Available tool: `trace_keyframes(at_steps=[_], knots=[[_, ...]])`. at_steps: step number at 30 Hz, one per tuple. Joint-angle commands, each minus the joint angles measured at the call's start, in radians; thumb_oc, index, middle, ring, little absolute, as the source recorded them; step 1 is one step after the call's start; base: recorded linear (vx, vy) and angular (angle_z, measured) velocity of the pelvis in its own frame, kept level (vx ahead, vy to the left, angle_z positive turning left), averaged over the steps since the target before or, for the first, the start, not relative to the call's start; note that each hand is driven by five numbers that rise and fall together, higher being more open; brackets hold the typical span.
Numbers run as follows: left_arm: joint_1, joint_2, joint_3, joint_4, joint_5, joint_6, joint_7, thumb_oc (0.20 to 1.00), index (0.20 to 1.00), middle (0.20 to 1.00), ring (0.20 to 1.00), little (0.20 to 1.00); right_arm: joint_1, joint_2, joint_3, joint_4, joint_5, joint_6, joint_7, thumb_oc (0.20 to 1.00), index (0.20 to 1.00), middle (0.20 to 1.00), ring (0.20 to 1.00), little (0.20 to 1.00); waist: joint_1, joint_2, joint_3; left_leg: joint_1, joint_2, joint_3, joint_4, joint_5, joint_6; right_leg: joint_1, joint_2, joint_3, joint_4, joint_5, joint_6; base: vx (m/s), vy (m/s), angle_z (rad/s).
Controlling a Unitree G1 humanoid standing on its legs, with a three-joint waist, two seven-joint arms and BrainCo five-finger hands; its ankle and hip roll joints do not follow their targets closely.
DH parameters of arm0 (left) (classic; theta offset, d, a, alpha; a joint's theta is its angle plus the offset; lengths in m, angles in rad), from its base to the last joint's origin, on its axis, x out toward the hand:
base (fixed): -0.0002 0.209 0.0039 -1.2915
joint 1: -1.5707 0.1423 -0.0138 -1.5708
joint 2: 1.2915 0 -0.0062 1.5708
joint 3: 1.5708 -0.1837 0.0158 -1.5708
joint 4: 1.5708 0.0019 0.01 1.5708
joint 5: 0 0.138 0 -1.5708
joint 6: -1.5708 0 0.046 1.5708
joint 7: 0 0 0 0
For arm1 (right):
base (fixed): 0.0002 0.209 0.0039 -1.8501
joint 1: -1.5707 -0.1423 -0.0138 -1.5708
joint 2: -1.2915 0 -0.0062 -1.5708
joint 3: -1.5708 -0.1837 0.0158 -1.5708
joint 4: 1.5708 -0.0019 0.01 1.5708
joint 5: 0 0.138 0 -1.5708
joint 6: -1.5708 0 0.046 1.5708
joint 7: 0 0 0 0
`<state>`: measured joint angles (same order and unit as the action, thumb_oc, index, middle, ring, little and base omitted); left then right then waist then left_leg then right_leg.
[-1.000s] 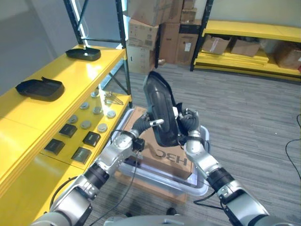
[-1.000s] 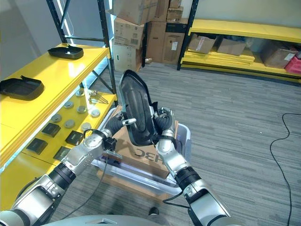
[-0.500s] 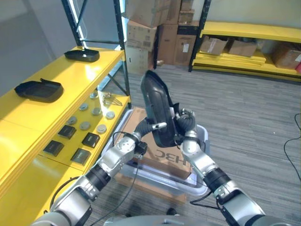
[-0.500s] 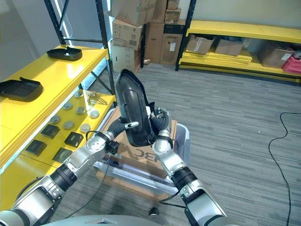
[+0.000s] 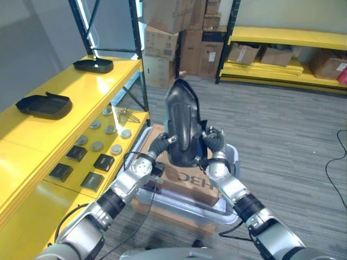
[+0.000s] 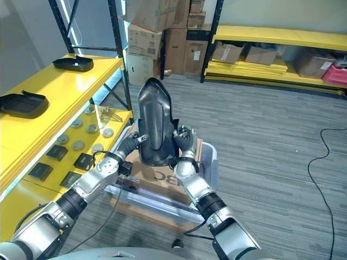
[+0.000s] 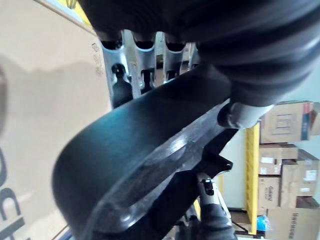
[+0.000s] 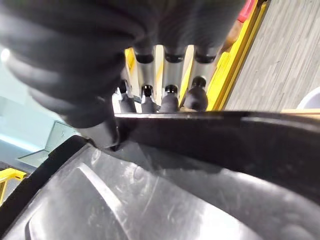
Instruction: Move parts from the plastic box to the shelf.
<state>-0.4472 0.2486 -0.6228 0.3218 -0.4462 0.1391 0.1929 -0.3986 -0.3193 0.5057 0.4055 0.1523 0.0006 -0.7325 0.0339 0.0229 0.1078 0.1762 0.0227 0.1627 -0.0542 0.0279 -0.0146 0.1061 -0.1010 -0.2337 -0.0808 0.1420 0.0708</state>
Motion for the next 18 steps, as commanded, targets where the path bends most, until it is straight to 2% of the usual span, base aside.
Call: trace_keyframes(at_steps=[1, 4, 5, 6, 7, 12, 18], knots=[[-0.081, -0.087, -0.079, 0.008, 0.042, -0.109, -0.041, 0.2, 0.2, 0.2, 0.2, 0.2, -0.13, 0.062, 0.03, -0.047, 0.007, -0.058, 0.003, 0.2, 0.2, 0.2, 0.2, 0.2, 0.016, -0.021, -0.047, -0.042, 0.031, -0.006, 0.064, -0.073, -0.02, 0.025, -0.053, 0.019, 0.029, -0.089, 0.102, 0.0, 0.0, 0.0], [-0.087, -0.088, -0.084, -0.004, 0.051, -0.107, -0.031, 0.2, 0.2, 0.2, 0.2, 0.2, -0.131, 0.065, 0.03, -0.051, 0.021, -0.06, 0.005, 0.2, 0.2, 0.2, 0.2, 0.2, 0.013, -0.022, -0.046, -0.041, 0.032, -0.005, 0.066, -0.072, -0.02, 0.026, -0.053, 0.02, 0.031, -0.092, 0.1, 0.0, 0.0, 0.0], [-0.089, -0.085, -0.088, -0.008, 0.049, -0.107, -0.029, 0.2, 0.2, 0.2, 0.2, 0.2, -0.13, 0.067, 0.03, -0.057, 0.042, -0.07, 0.01, 0.369, 0.369, 0.369, 0.369, 0.369, 0.012, -0.022, -0.046, -0.04, 0.034, -0.005, 0.067, -0.073, -0.021, 0.026, -0.052, 0.021, 0.033, -0.093, 0.1, 0.0, 0.0, 0.0], [-0.089, -0.084, -0.089, -0.011, 0.049, -0.105, -0.031, 0.2, 0.2, 0.2, 0.2, 0.2, -0.128, 0.067, 0.028, -0.063, 0.042, -0.069, 0.013, 0.664, 0.664, 0.664, 0.664, 0.664, 0.011, -0.022, -0.047, -0.04, 0.034, -0.006, 0.068, -0.073, -0.021, 0.026, -0.051, 0.021, 0.034, -0.094, 0.1, 0.0, 0.0, 0.0], [-0.089, -0.084, -0.09, -0.012, 0.048, -0.108, -0.032, 0.2, 0.2, 0.2, 0.2, 0.2, -0.127, 0.067, 0.027, -0.069, 0.046, -0.065, 0.02, 1.0, 1.0, 1.0, 1.0, 1.0, 0.011, -0.023, -0.047, -0.039, 0.034, -0.005, 0.068, -0.073, -0.021, 0.027, -0.051, 0.022, 0.034, -0.095, 0.1, 0.0, 0.0, 0.0], [-0.093, -0.086, -0.098, -0.031, 0.044, -0.104, -0.008, 0.2, 0.2, 0.2, 0.2, 0.2, -0.133, 0.075, 0.026, -0.098, 0.077, -0.037, 0.037, 1.0, 1.0, 1.0, 1.0, 1.0, 0.009, -0.023, -0.045, -0.039, 0.035, -0.007, 0.067, -0.071, -0.023, 0.026, -0.049, 0.023, 0.034, -0.095, 0.098, 0.0, 0.0, 0.0], [-0.1, -0.092, -0.091, -0.032, 0.041, -0.098, 0.033, 0.2, 0.2, 0.2, 0.2, 0.2, -0.133, 0.087, 0.026, -0.096, 0.155, -0.035, 0.053, 1.0, 1.0, 1.0, 1.0, 1.0, 0.008, -0.024, -0.044, -0.033, 0.036, -0.007, 0.065, -0.068, -0.024, 0.032, -0.047, 0.023, 0.031, -0.094, 0.096, 0.0, 0.0, 0.0]])
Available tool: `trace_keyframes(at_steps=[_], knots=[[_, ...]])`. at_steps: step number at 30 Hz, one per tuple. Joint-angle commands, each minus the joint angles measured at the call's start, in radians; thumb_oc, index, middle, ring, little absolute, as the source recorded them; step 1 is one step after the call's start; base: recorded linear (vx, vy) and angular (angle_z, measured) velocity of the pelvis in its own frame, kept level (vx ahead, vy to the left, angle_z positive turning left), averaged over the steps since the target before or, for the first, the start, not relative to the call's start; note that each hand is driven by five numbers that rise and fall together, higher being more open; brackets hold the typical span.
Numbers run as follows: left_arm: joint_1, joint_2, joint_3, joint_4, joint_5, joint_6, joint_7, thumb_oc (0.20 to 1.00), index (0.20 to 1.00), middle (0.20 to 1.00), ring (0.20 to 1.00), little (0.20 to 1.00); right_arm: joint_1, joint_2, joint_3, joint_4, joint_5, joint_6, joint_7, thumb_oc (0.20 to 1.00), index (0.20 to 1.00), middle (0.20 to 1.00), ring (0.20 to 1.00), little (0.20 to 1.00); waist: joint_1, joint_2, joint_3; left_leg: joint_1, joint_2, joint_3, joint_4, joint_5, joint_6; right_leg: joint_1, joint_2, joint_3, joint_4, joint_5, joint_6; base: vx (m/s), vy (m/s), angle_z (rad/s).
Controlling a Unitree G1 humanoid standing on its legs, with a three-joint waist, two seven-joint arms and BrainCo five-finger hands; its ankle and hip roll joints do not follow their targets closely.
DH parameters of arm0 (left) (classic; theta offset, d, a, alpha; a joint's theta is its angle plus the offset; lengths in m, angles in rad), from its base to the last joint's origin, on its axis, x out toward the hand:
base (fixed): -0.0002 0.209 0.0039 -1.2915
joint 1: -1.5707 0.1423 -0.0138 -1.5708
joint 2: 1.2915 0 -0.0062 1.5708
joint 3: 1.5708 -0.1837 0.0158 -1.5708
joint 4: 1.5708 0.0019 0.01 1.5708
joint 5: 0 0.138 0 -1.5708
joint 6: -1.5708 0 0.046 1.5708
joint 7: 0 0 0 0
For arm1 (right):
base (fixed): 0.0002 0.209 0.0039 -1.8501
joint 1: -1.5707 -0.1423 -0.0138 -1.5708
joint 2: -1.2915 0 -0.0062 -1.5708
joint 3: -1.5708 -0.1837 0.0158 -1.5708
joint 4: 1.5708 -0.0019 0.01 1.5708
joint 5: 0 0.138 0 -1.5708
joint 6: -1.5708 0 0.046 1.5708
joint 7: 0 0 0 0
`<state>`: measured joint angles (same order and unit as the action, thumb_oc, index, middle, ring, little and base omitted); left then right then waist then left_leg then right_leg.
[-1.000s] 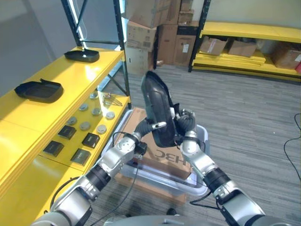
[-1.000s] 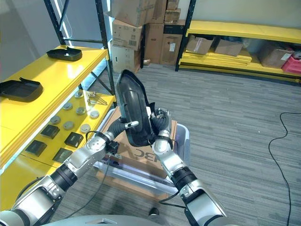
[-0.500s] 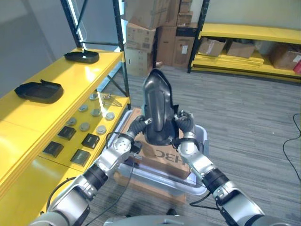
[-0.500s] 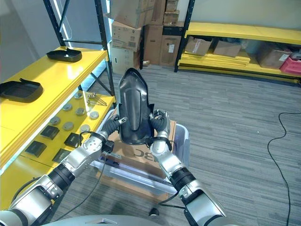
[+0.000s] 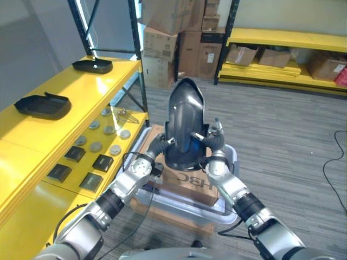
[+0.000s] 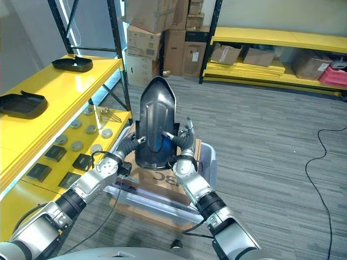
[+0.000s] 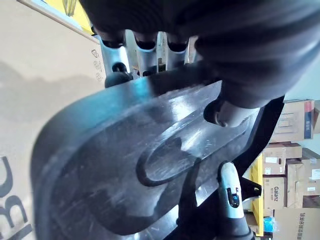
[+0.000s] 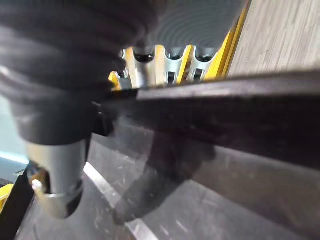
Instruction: Move parts from the plastic box to the shelf.
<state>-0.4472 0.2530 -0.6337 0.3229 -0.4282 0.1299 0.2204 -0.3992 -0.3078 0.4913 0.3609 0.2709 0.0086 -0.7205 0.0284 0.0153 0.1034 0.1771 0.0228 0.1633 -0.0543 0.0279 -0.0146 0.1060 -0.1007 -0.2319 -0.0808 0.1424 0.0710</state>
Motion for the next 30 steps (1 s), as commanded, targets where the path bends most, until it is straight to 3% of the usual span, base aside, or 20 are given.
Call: trace_keyframes(at_steps=[1, 9, 13, 16, 22, 30], knots=[[-0.1, -0.096, -0.075, -0.032, 0.026, -0.089, 0.012, 0.2, 0.2, 0.2, 0.2, 0.2, -0.129, 0.078, 0.039, -0.053, 0.061, -0.044, 0.046, 1.0, 1.0, 1.0, 1.0, 1.0, 0.014, -0.017, -0.04, -0.034, 0.037, -0.008, 0.065, -0.068, -0.025, 0.033, -0.047, 0.021, 0.03, -0.094, 0.096, 0.0, 0.0, 0.0], [-0.093, -0.08, -0.019, -0.014, 0.01, -0.12, 0.046, 0.2, 0.2, 0.2, 0.2, 0.2, -0.065, 0.108, -0.014, -0.053, 0.281, -0.08, 0.094, 1.0, 1.0, 1.0, 1.0, 1.0, 0.01, -0.018, -0.04, -0.031, 0.037, -0.008, 0.058, -0.064, -0.028, 0.034, -0.047, 0.021, 0.024, -0.09, 0.094, 0.0, 0.0, 0.0], [-0.08, -0.062, 0.021, -0.033, -0.001, -0.16, 0.056, 0.2, 0.2, 0.2, 0.2, 0.2, -0.016, 0.085, -0.053, -0.038, 0.238, -0.05, 0.093, 1.0, 1.0, 1.0, 1.0, 1.0, 0.004, -0.016, -0.041, -0.033, 0.038, -0.007, 0.058, -0.063, -0.026, 0.03, -0.046, 0.024, 0.025, -0.088, 0.094, 0.0, 0.0, 0.0], [-0.056, -0.027, 0.075, -0.091, -0.011, -0.202, 0.086, 0.2, 0.2, 0.2, 0.2, 0.2, 0.049, 0.027, -0.114, -0.023, 0.229, -0.07, 0.079, 1.0, 1.0, 1.0, 1.0, 1.0, -0.004, -0.016, -0.04, -0.036, 0.039, -0.004, 0.056, -0.061, -0.025, 0.025, -0.045, 0.031, 0.024, -0.085, 0.094, 0.0, 0.0, 0.0], [0.008, 0.071, 0.216, -0.212, -0.018, -0.204, 0.098, 0.2, 0.2, 0.2, 0.2, 0.2, 0.16, -0.107, -0.29, -0.084, 0.195, -0.146, 0.111, 1.0, 1.0, 1.0, 1.0, 1.0, -0.023, -0.016, -0.025, -0.049, 0.045, 0.004, 0.064, -0.058, -0.022, 0.007, -0.039, 0.042, 0.034, -0.084, 0.091, -0.04, -0.003, -0.06], [0.105, 0.133, 0.388, -0.231, 0.0, -0.212, 0.114, 0.2, 0.2, 0.2, 0.2, 0.2, 0.319, -0.169, -0.483, -0.183, 0.087, -0.181, 0.157, 1.0, 1.0, 1.0, 1.0, 1.0, -0.061, -0.015, -0.027, -0.054, 0.052, 0.022, 0.054, -0.051, -0.022, -0.007, -0.03, 0.049, 0.037, -0.093, 0.09, -0.03, 0.008, -0.09]])
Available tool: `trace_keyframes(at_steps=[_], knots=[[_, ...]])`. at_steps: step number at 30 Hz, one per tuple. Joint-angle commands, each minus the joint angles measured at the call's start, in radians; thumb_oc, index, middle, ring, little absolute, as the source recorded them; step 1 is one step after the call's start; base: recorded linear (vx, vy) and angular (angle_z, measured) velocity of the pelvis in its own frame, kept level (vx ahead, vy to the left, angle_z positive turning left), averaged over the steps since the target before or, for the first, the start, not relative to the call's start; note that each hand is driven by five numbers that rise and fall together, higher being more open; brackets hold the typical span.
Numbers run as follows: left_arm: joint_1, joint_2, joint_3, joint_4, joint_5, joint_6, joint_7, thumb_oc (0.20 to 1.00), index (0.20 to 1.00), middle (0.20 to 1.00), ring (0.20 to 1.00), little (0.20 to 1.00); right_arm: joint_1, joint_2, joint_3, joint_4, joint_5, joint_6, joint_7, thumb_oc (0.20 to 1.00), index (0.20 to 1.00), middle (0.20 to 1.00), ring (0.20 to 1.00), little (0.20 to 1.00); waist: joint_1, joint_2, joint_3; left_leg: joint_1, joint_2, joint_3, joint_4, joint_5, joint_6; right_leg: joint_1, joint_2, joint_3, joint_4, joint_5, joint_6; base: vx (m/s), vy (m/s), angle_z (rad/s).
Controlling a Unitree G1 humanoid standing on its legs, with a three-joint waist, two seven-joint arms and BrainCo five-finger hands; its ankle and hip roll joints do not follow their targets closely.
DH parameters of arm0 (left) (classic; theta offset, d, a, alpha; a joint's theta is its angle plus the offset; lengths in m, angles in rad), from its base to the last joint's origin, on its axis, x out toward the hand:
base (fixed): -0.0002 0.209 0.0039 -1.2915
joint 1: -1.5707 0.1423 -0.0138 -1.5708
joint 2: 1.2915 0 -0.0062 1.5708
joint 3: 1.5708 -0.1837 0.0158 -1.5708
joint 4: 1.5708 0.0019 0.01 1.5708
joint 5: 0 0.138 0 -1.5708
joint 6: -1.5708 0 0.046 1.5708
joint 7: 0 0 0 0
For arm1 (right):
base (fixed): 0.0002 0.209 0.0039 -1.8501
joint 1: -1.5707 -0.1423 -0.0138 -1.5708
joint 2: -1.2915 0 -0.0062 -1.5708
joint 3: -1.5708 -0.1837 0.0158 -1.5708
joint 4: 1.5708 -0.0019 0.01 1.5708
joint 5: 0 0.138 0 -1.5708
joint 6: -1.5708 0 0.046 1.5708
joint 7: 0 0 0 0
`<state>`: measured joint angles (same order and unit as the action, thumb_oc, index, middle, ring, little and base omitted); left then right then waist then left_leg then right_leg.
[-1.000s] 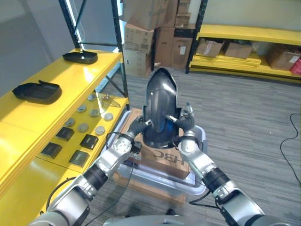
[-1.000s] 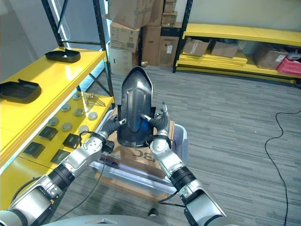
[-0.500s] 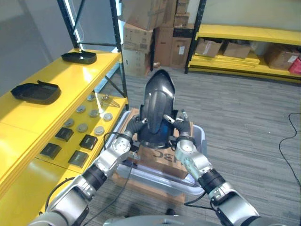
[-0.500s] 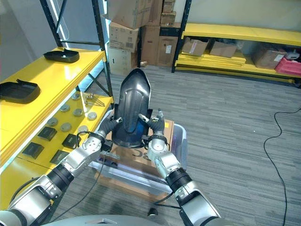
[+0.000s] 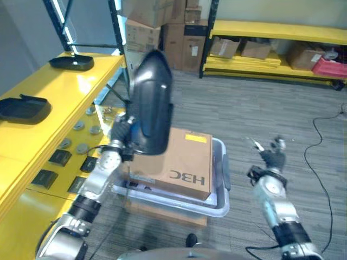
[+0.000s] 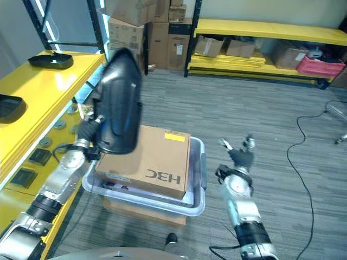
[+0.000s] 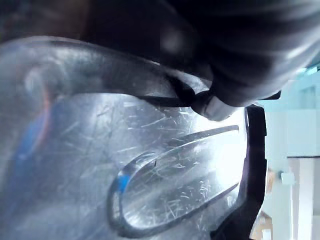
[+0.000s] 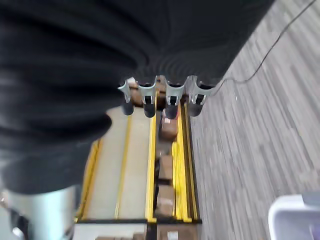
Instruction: Move parts from the plastic box to the shelf.
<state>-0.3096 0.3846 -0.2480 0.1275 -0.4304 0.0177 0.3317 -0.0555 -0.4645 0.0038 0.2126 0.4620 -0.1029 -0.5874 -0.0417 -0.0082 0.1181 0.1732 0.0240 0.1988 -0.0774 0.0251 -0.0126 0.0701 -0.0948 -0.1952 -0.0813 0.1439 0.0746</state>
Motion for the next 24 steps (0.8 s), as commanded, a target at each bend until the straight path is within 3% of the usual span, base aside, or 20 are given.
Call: trace_keyframes(at_steps=[1, 5, 10, 13, 16, 21, 24], knots=[[-0.022, 0.005, 0.021, -0.033, 0.005, -0.106, 0.003, 0.2, 0.2, 0.2, 0.2, 0.2, -0.008, -0.013, -0.011, -0.045, -0.124, -0.064, 0.028, 1.0, 1.0, 1.0, 1.0, 1.0, 0.005, 0.009, -0.042, -0.05, 0.051, -0.011, 0.076, -0.047, -0.024, 0.027, -0.035, 0.013, 0.039, -0.095, 0.086, -0.04, 0.018, -0.08], [0.019, 0.019, 0.094, -0.042, 0.019, -0.116, 0.035, 0.2, 0.2, 0.2, 0.2, 0.2, 0.054, -0.007, -0.053, -0.058, -0.139, -0.014, 0.043, 1.0, 1.0, 1.0, 1.0, 1.0, -0.009, 0.008, -0.039, -0.058, 0.052, -0.005, 0.075, -0.046, -0.025, 0.016, -0.034, 0.015, 0.043, -0.101, 0.086, -0.04, 0.014, -0.09], [0.079, 0.049, 0.176, -0.074, 0.046, -0.141, 0.088, 0.2, 0.2, 0.2, 0.2, 0.2, 0.11, 0.011, -0.048, 0.026, -0.193, 0.068, 0.053, 1.0, 1.0, 1.0, 1.0, 1.0, -0.002, 0.005, -0.034, -0.073, 0.051, -0.009, 0.076, -0.047, -0.027, 0.006, -0.036, 0.012, 0.047, -0.106, 0.085, -0.05, 0.024, -0.03], [0.113, 0.067, 0.216, -0.092, 0.047, -0.157, 0.107, 0.2, 0.2, 0.2, 0.2, 0.2, 0.14, 0.024, -0.038, 0.076, -0.216, 0.085, 0.049, 1.0, 1.0, 1.0, 1.0, 1.0, 0.004, 0.005, -0.03, -0.082, 0.049, -0.013, 0.081, -0.048, -0.026, 0.0, -0.04, 0.009, 0.051, -0.107, 0.085, -0.06, 0.041, 0.01], [0.184, 0.091, 0.301, -0.139, 0.073, -0.162, 0.122, 0.2, 0.2, 0.2, 0.2, 0.2, 0.189, 0.05, -0.031, 0.205, -0.203, 0.121, 0.038, 1.0, 1.0, 1.0, 1.0, 1.0, 0.025, 0.007, -0.023, -0.097, 0.042, -0.023, 0.083, -0.05, -0.024, -0.005, -0.047, 0.001, 0.052, -0.106, 0.087, -0.07, 0.059, 0.02], [0.278, 0.113, 0.413, -0.184, 0.069, -0.186, 0.14, 0.2, 0.2, 0.2, 0.2, 0.2, 0.242, 0.123, -0.041, 0.468, -0.1, 0.116, 0.024, 1.0, 1.0, 1.0, 1.0, 1.0, 0.07, 0.013, -0.018, -0.118, 0.023, -0.05, 0.081, -0.057, -0.017, -0.007, -0.064, -0.02, 0.054, -0.107, 0.093, -0.07, 0.073, 0.14], [0.316, 0.121, 0.456, -0.21, 0.046, -0.194, 0.129, 0.2, 0.2, 0.2, 0.2, 0.2, 0.249, 0.148, -0.031, 0.562, -0.135, 0.146, 0.047, 1.0, 1.0, 1.0, 1.0, 1.0, 0.101, 0.019, -0.012, -0.128, 0.007, -0.08, 0.075, -0.055, -0.011, -0.006, -0.076, -0.034, 0.065, -0.112, 0.097, -0.05, 0.061, 0.16]])
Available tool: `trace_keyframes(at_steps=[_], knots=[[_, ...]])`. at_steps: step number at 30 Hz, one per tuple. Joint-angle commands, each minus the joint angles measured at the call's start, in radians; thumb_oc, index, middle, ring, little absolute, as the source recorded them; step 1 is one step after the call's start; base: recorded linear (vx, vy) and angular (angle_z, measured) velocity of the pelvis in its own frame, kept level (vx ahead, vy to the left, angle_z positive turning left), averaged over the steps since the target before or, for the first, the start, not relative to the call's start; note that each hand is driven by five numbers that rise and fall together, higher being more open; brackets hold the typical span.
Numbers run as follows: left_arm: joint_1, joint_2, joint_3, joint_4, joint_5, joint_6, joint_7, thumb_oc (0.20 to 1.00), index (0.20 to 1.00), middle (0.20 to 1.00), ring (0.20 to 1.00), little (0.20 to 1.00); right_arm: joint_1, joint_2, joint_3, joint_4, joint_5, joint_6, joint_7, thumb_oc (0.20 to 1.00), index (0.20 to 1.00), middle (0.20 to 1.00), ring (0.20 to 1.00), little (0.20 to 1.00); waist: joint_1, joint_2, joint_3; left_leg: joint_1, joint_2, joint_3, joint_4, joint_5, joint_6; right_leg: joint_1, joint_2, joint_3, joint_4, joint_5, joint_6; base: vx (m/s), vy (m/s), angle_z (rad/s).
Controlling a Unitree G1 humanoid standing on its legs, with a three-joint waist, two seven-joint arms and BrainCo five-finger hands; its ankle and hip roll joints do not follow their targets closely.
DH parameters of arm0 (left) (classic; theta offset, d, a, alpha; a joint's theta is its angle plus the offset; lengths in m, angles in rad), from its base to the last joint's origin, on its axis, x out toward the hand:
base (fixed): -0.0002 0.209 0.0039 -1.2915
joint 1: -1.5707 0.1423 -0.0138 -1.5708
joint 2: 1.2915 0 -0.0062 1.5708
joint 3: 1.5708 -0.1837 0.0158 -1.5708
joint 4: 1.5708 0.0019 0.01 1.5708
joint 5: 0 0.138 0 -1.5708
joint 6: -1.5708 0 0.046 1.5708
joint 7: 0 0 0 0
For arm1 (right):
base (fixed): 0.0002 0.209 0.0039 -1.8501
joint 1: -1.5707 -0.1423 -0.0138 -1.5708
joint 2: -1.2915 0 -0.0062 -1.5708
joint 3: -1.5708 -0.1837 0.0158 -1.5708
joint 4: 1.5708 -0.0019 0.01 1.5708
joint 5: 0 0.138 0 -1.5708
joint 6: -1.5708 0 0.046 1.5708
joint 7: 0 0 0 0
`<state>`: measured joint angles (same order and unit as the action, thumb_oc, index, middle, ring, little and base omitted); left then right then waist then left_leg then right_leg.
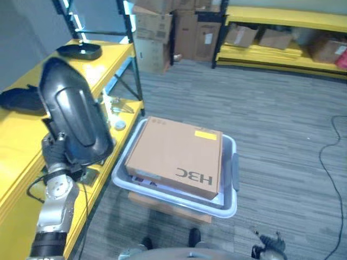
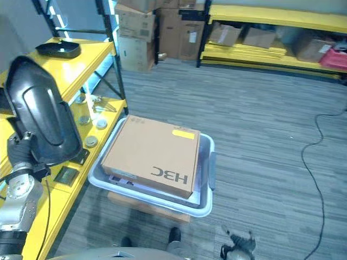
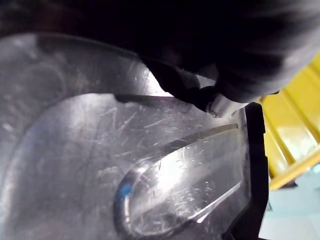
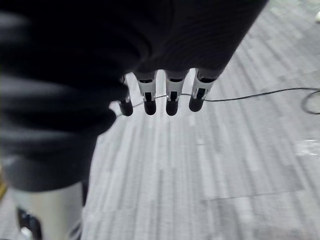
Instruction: Move parts from the plastic box to the shelf.
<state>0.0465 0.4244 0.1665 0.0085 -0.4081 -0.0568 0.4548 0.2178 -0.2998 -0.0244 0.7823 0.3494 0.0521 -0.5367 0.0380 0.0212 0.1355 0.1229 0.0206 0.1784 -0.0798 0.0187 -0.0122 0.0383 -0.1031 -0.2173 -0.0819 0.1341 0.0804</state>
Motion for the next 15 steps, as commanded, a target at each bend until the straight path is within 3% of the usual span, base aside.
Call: trace_keyframes(at_steps=[1, 4, 7, 9, 12, 15], knots=[[-0.036, 0.082, 0.047, -0.096, 0.025, -0.12, 0.011, 0.2, 0.2, 0.2, 0.2, 0.2, -0.024, -0.015, 0.002, -0.001, -0.038, 0.002, 0.005, 1.0, 1.0, 1.0, 1.0, 1.0, 0.026, -0.01, -0.029, -0.08, 0.007, -0.065, 0.076, -0.049, -0.01, 0.026, -0.07, -0.014, 0.068, -0.103, 0.092, -0.07, 0.096, 0.31], [-0.01, 0.107, 0.085, -0.114, 0.016, -0.119, 0.02, 0.2, 0.2, 0.2, 0.2, 0.2, -0.002, -0.002, 0.059, 0.046, -0.115, 0.051, 0.077, 1.0, 1.0, 1.0, 1.0, 1.0, 0.048, 0.001, -0.023, -0.093, -0.015, -0.127, 0.062, -0.043, 0.003, 0.013, -0.075, -0.001, 0.123, -0.139, 0.093, -0.05, 0.061, 0.33], [-0.018, 0.121, 0.08, -0.101, 0.008, -0.132, 0.019, 0.2, 0.2, 0.2, 0.2, 0.2, 0.004, 0.009, 0.084, 0.109, -0.093, 0.035, 0.12, 1.0, 1.0, 1.0, 1.0, 1.0, 0.048, 0.008, -0.023, -0.107, -0.029, -0.198, 0.05, -0.028, 0.01, -0.008, -0.041, 0.043, 0.161, -0.173, 0.075, -0.05, 0.002, 0.54], [-0.047, 0.12, 0.041, -0.059, 0.02, -0.167, 0.007, 0.2, 0.2, 0.2, 0.2, 0.2, 0.032, 0.019, 0.116, 0.155, -0.028, 0.025, 0.171, 1.0, 1.0, 1.0, 1.0, 1.0, 0.02, 0.015, -0.02, -0.118, -0.057, -0.321, 0.039, -0.006, 0.011, -0.027, 0.042, 0.134, 0.212, -0.225, 0.032, -0.04, -0.028, 1.47], [-0.081, 0.112, 0.008, -0.041, 0.015, -0.161, 0.047, 0.2, 0.2, 0.2, 0.2, 0.2, 0.007, 0.022, 0.167, 0.223, -0.004, 0.021, 0.248, 1.0, 1.0, 1.0, 1.0, 1.0, 0.039, 0.018, -0.013, -0.15, -0.069, -0.383, 0.043, 0.019, -0.007, -0.047, 0.074, 0.121, 0.233, -0.244, 0.009, -0.14, -0.065, 2.63], [-0.078, 0.103, 0.001, -0.038, 0.008, -0.147, 0.066, 0.2, 0.2, 0.2, 0.2, 0.2, -0.027, 0.012, 0.199, 0.282, -0.038, 0.036, 0.328, 1.0, 1.0, 1.0, 1.0, 1.0, 0.063, 0.02, 0.003, -0.179, -0.066, -0.405, 0.041, 0.043, -0.023, -0.047, 0.088, 0.098, 0.226, -0.248, -0.007, -0.13, -0.075, 0.75]])
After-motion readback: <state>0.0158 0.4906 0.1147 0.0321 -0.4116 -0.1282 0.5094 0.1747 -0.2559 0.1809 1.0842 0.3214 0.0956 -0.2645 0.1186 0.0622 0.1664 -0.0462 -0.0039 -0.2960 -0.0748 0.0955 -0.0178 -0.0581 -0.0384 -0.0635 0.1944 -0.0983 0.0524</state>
